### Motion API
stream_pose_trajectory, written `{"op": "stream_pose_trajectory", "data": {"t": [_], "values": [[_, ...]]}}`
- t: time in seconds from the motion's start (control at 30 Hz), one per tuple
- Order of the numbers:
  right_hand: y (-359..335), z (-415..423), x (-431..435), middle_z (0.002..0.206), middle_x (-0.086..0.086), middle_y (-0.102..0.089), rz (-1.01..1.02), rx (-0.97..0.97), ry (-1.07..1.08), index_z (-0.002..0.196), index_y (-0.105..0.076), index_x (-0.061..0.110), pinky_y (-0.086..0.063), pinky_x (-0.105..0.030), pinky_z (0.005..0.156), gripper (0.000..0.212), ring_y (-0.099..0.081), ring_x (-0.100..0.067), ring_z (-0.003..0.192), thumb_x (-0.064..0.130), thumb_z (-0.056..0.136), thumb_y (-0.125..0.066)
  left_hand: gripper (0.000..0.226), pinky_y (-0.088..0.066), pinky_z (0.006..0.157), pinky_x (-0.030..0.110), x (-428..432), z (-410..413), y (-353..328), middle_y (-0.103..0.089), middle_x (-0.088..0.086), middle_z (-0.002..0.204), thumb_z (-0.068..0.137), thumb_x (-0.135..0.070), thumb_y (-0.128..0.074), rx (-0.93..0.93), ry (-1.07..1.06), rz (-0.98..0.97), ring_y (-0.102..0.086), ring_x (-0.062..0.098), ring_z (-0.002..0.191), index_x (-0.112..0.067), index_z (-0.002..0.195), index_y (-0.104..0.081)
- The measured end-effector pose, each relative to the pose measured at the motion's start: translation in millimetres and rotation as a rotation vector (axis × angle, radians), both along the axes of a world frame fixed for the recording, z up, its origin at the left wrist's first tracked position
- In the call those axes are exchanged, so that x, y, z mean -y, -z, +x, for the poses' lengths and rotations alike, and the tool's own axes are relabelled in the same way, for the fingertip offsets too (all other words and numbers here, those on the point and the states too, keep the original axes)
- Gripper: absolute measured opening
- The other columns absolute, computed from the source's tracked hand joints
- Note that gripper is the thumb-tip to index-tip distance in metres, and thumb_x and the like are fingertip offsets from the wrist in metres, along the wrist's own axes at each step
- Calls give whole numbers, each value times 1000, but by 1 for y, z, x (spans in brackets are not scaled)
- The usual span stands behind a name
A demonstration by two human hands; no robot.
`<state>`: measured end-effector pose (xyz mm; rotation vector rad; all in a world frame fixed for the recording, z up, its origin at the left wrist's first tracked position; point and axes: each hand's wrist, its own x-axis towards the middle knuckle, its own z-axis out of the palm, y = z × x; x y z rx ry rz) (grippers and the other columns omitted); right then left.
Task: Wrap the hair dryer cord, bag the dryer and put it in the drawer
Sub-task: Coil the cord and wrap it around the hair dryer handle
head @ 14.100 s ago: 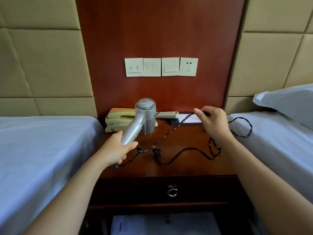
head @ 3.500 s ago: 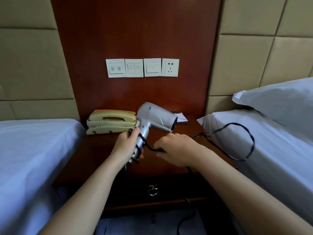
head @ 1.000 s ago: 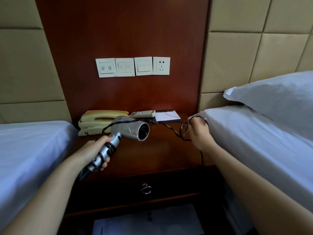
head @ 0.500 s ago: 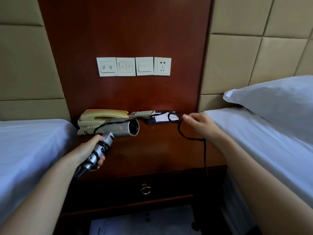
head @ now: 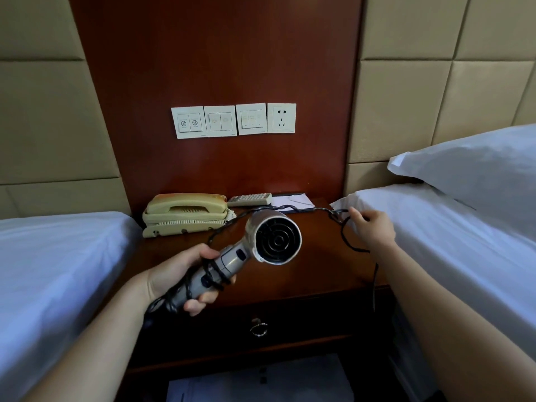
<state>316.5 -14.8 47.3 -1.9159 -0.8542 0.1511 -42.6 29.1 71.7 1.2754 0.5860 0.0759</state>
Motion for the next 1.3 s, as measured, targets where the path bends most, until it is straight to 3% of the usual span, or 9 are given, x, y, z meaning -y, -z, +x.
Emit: {"op": "stream_pose_trajectory", "data": {"t": [0.13,0.23,0.3,0.4,0.57,0.73,0.9,1.1,1.3], "values": [[12,11,4,73,-12,-60,-140,-3,54,67,-61,14,-42,-34,69,40,-59,-35,84,47,88,-54,55,-43,40,20,-10,3,7,-52,14,51,64,-48,-71,125,80,-29,-48,19,30,-3,94,-66],[17,11,8,107,-20,-65,-254,34,116,103,-69,14,-47,-40,83,38,-58,-41,106,46,88,-56,50,-52,56,31,-22,7,8,-62,22,69,91,-40,-41,361,119,-202,-64,26,50,3,115,-53],[15,8,8,109,-20,-65,-282,104,120,106,-68,12,-46,-39,82,39,-58,-41,107,44,89,-56,50,-52,58,32,-24,10,6,-63,22,70,93,-40,-38,422,90,-200,-64,26,51,3,115,-52],[12,2,11,106,-18,-66,-317,199,105,105,-68,13,-42,-35,74,36,-59,-39,103,42,89,-56,56,-44,42,24,-17,14,3,-53,11,50,65,-52,-68,277,-107,56,-48,18,30,-3,92,-66],[5,-6,17,104,-8,-68,-426,429,-51,105,-69,27,-42,-32,68,25,-61,-34,98,37,93,-50,46,-39,37,21,-19,23,6,-47,7,47,92,-43,-29,215,-430,108,-40,14,28,-6,96,-56],[-2,-13,23,114,6,-67,-505,628,-326,105,-68,34,-46,-33,75,22,-60,-27,105,38,94,-49,39,-41,37,20,-27,29,8,-49,2,49,96,-47,-32,314,-614,107,-42,10,32,-14,90,-52],[-5,-17,28,102,4,-69,-592,647,-547,97,-71,24,-47,-31,78,21,-61,-21,96,29,94,-50,39,-41,37,18,-29,29,8,-52,0,48,96,-49,-34,348,-726,95,-44,9,33,-16,90,-53],[-10,-22,38,65,-6,-56,-708,199,-694,76,-53,13,-39,-18,41,22,-50,-9,41,9,95,-42,40,-41,37,20,-26,37,7,-54,2,49,97,-47,-34,296,-763,208,-46,12,35,-13,92,-53],[-3,-24,33,105,-3,-59,-638,390,-737,111,-58,22,-48,-30,73,32,-60,-22,90,2,91,-43,40,-42,38,21,-22,42,4,-54,4,51,96,-46,-38,267,-837,261,-49,15,35,-9,95,-54]]}}
